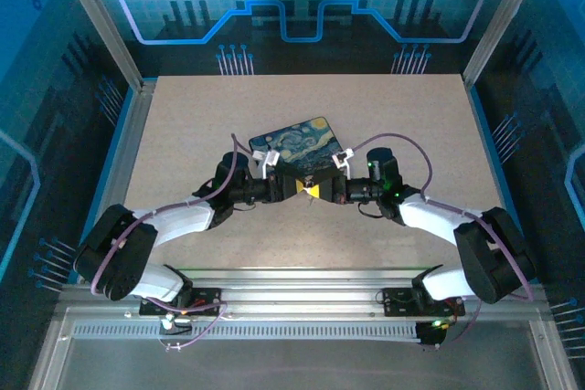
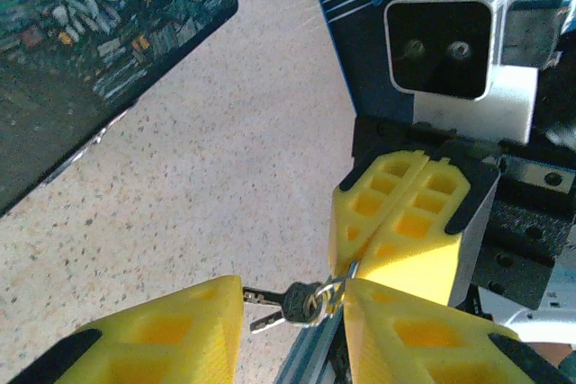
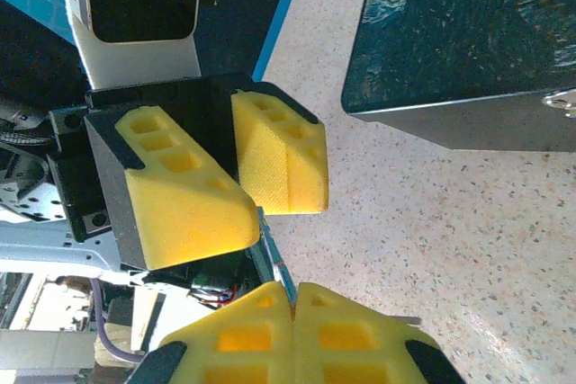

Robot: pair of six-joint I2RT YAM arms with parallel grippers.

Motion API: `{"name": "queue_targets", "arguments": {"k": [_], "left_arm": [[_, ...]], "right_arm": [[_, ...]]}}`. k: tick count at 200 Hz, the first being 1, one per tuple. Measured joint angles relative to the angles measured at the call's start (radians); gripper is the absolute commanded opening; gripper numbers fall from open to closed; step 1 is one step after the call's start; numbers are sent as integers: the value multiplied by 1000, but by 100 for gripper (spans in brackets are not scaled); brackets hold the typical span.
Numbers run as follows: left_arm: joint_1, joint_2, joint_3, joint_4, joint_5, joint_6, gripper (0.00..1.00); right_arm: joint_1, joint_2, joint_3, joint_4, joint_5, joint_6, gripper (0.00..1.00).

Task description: Unlock the padlock with the key

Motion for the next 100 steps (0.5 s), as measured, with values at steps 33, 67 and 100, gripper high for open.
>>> {"name": "queue_targets", "arguments": {"k": [33,67,100], "left_arm": [[0,-30,33,-133,-14,72,38],[-6,-91,82,-297,-110,137,49],[-117,-86,179,-470,-343,159,59]], "right_arm": [[-12,-5,6,-86,7,-46,0],[-43,-24,7,-177,25,-90,0],[-85,-47,9,-269,58,-133,0]]}}
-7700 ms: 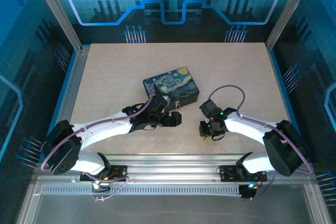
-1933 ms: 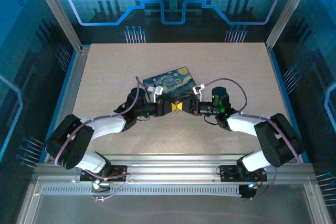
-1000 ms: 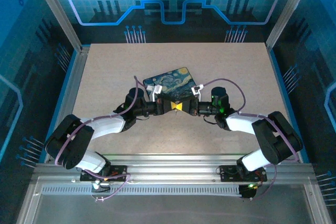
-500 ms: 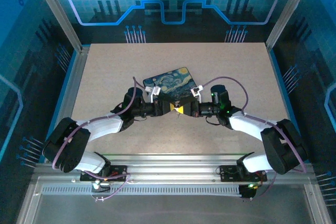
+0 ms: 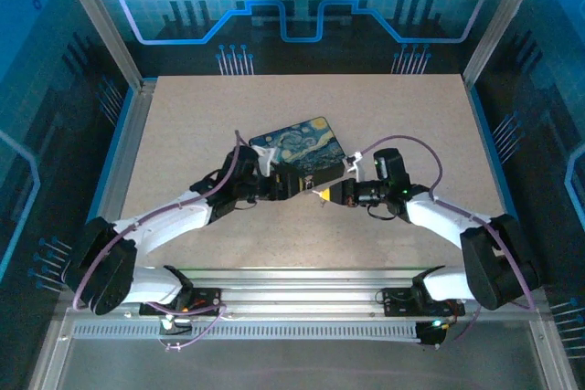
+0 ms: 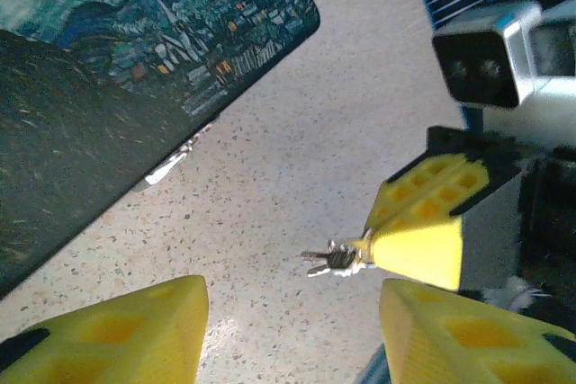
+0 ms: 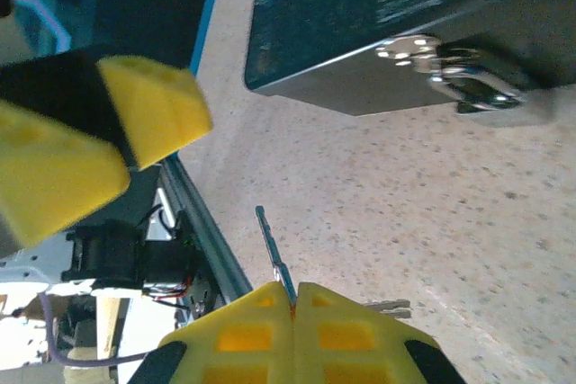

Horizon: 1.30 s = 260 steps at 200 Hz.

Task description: Unlock the padlock with the key

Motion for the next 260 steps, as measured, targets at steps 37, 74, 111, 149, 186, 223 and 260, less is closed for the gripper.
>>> {"name": "queue_targets", "arguments": {"k": [37,74,111,149,186,223,260], "left_arm": [[-162,146,150,-137,-294,-68,63],[-222,323,247,-216,-492,-150,64],[-281,506,440,-325,-647,-205,65],[-307,639,613,-478,-779,-309,65],[-314,715,681,-592,-861,-400,65],[-314,752,698,-644,-902,-455,62],[-315,792,704,-631,-924,-474,56]], "right_arm": [[-55,-30,30,-132,85,-50,0],[-128,-72,39,-228,162,-78,0],[-194,-97,42,-292,214,-95,0],[-222,-117,42,-310,224,-110,0],[-261,-124,42,-321,215,-121,0],[-312,-124,42,-317,204,-121,0],[-313,-124,42,-317,188,-126,0]]}}
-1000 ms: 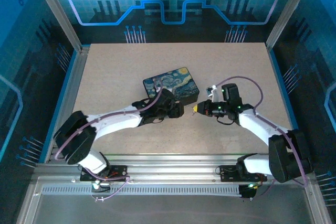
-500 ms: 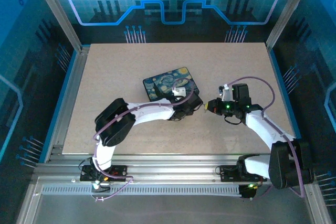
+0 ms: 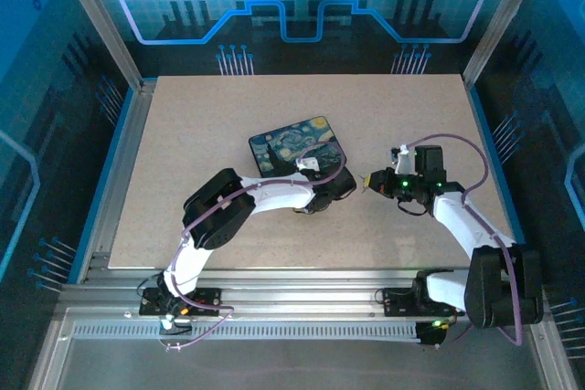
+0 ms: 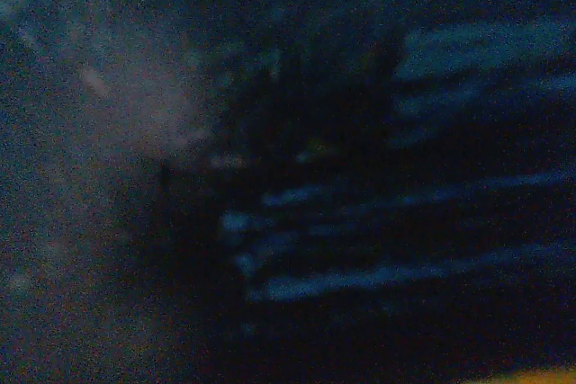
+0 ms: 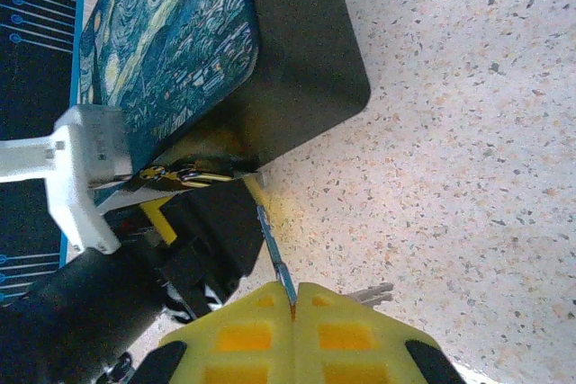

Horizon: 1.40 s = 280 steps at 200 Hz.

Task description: Unlock the padlock with the key

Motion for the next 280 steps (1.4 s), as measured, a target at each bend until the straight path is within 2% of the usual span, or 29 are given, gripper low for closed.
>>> {"name": "queue_targets", "arguments": {"k": [69,108,136,176,214,246,280], "left_arm": [[4,18,5,24,-50,-20,27],[5,9,-16,47,-59,14,21],[7,-37,-31,7,-26,68,18],[23,-176,-17,-125,96,166,17],[63,-271,75,-277,257,256,15],[131,-295,173,-396,394,309,13],[167,-290,296,-542,465,345,14]], "right_arm": [[0,-6,0,-2,-13,-21,0],[0,-8,0,-21,-14,-33,0],[0,-31,0,-55,-14,-50,0],[6,-66,8,-105,-10,-68,0],[21,-110,21,-161,-2,-86,0],[23,-150,31,-212,-2,-103,0],[28,-165,50,-249,-2,-119,0]]}}
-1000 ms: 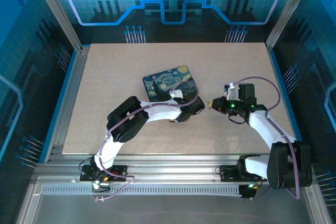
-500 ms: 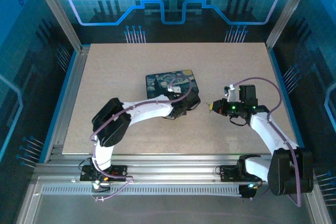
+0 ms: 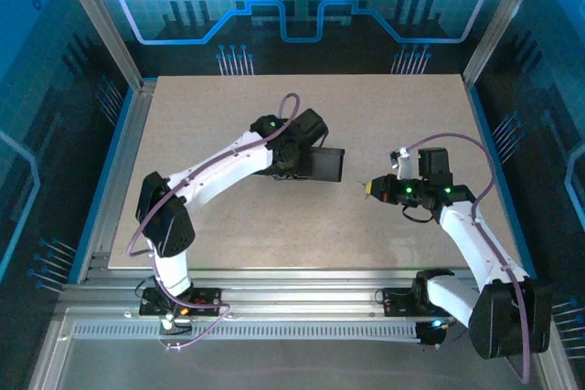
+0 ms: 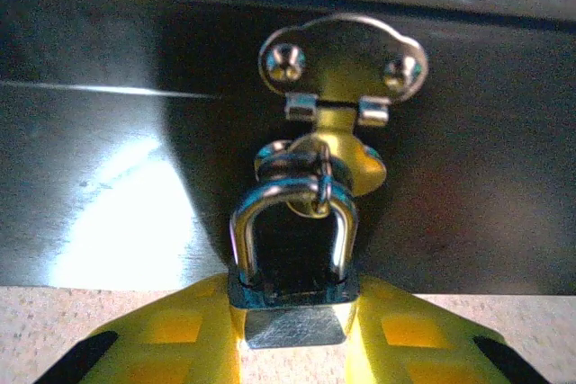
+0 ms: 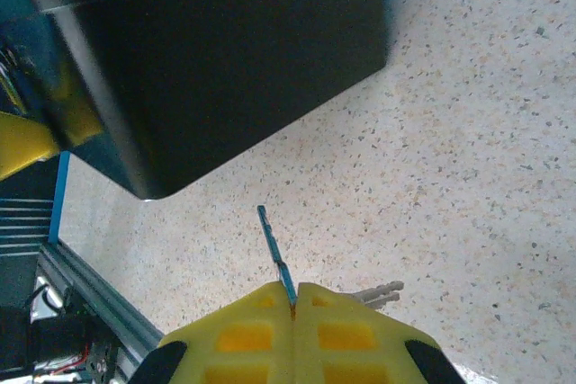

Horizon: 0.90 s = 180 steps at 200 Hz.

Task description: Unlock the padlock with the key

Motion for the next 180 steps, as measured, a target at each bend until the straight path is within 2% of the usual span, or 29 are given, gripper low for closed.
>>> {"name": "queue_targets", "arguments": {"k": [61,133,180], "left_arm": [[31,30,175,-185,100,-5,14],[62,86,240,-194,164,-14,15],[66,97,249,-123,202,-60,30]], "right_arm": [[31,-13,6,-25,0,-7,0],[53,-42,34,-37,0,-7,0],[53,-41,34,-48,5,-7,0]]}}
